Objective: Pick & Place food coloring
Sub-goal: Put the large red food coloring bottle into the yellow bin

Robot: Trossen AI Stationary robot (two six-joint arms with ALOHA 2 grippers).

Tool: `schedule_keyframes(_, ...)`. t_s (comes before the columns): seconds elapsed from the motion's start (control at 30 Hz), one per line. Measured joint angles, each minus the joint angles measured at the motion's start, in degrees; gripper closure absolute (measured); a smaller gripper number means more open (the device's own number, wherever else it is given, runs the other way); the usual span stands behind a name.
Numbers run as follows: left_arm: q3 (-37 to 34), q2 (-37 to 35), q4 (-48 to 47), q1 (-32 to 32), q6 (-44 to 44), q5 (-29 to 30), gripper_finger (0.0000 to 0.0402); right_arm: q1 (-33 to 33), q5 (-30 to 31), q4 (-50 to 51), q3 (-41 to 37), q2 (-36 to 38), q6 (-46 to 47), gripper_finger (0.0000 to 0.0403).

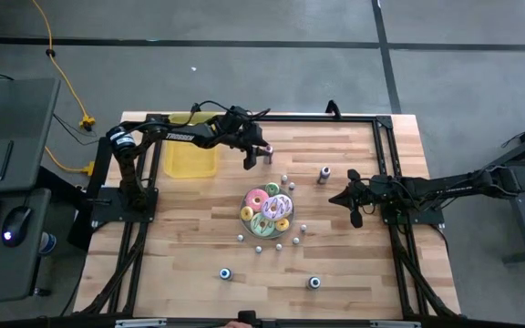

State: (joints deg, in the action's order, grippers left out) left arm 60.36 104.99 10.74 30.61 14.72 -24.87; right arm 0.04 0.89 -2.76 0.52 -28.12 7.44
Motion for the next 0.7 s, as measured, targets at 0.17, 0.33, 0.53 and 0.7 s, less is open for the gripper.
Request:
schedule_keyframes(0.17, 0.0, 0.0, 0.09, -0.03, 0.0, -0.01, 0.0309, 0.01, -0.01, -0.02, 0.0, 0.0, 0.0, 0.0402)
schedule_keyframes(0.33, 0.69, -0.86, -1.36, -0.35, -0.39, 1.96, 0.0311, 0.0, -0.02, -0.02, 0.02, 0.0, 0.0, 0.0402)
schedule_keyframes(0.53, 8.18, -4.25, -10.33, -0.82, 0.0, 3.89, 0.0312, 0.0, 0.0, 0.0, 0.01, 0.0, 0.0, 0.0402)
schedule_keyframes(0.7, 18.44, -5.64, -24.03, -2.2, 0.01, 7.61, 0.0312, 0.02, 0.0, 0.0, 0.01, 0.02, 0.0, 0.0402)
